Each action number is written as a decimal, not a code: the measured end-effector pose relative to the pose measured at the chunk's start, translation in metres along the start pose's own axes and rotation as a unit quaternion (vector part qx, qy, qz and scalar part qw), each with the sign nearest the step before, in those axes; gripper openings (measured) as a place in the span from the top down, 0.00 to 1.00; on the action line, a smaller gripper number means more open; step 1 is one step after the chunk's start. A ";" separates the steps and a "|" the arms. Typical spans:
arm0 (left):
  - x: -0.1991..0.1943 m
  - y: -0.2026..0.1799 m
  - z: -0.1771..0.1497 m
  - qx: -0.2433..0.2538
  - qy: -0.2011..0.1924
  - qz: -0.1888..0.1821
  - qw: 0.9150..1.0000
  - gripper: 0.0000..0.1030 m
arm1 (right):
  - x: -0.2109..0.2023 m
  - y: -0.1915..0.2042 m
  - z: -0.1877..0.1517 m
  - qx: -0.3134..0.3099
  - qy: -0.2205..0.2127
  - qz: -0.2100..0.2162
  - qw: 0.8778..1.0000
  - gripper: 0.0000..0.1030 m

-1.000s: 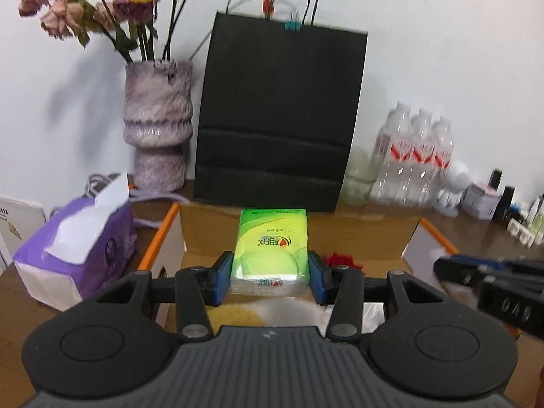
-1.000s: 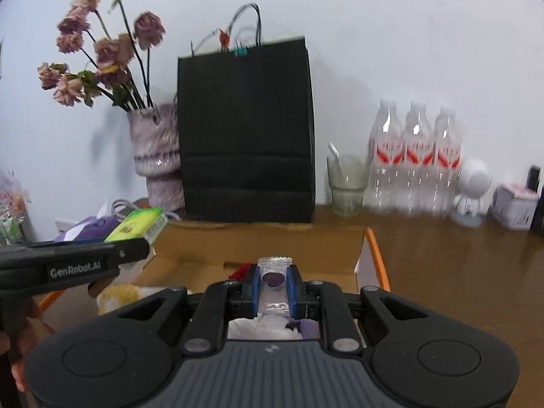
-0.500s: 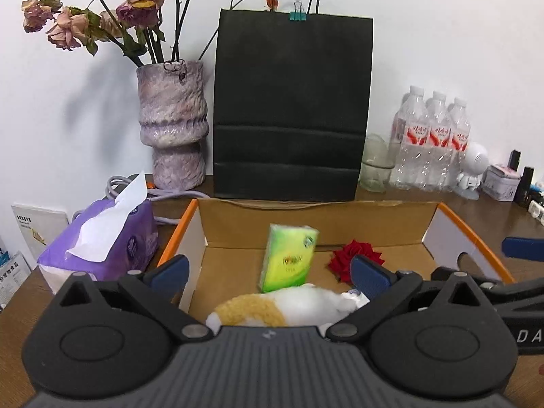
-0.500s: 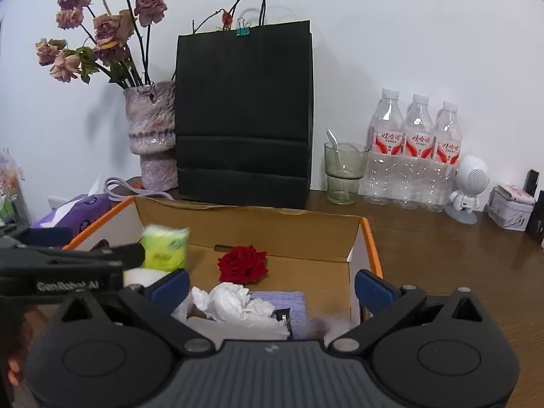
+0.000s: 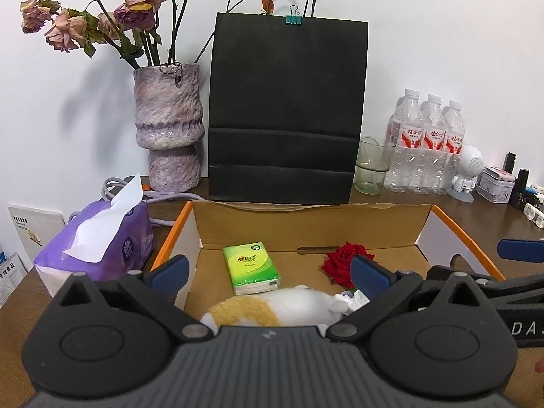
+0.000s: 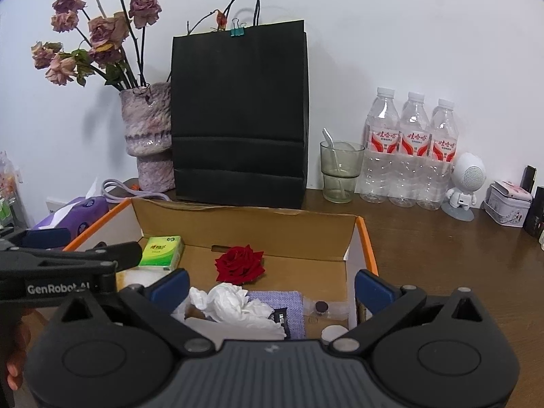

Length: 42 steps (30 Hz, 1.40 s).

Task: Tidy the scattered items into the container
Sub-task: 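Carry the tissue pack and clear item into the box and release both, then grasp the blue snack bag with the left gripper while the right grasps the black cable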

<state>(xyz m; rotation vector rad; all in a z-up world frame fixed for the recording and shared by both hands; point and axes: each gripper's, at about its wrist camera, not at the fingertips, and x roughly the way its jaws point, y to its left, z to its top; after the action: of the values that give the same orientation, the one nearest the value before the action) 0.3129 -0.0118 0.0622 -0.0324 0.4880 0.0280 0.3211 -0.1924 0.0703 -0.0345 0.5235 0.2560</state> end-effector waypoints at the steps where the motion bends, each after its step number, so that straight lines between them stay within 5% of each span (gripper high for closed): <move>1: 0.000 0.000 0.000 0.000 0.000 0.000 1.000 0.00 | 0.000 0.000 0.000 0.000 0.000 0.000 1.000 0.00; 13: -0.006 0.000 0.002 -0.005 -0.005 0.001 1.000 0.00 | -0.006 -0.001 0.002 0.003 -0.002 0.004 1.000 0.00; 22: -0.054 0.014 0.003 -0.022 -0.037 -0.043 0.998 0.00 | -0.047 -0.007 0.005 0.020 -0.023 0.039 0.999 0.00; 27: -0.075 0.033 -0.017 -0.005 -0.029 -0.034 0.999 0.00 | -0.079 -0.006 -0.019 -0.012 -0.030 0.030 0.999 0.00; 33: -0.085 0.048 -0.048 -0.001 0.008 -0.041 0.999 0.00 | -0.091 -0.007 -0.058 -0.033 0.010 0.030 0.999 0.00; 42: -0.078 0.014 -0.082 0.038 0.039 -0.084 0.995 0.00 | -0.081 0.016 -0.102 -0.050 0.040 0.045 0.997 0.00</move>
<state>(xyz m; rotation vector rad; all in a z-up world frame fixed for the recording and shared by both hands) 0.2047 -0.0028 0.0259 0.0005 0.5628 -0.1567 0.1993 -0.2064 0.0228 -0.1192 0.5924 0.3704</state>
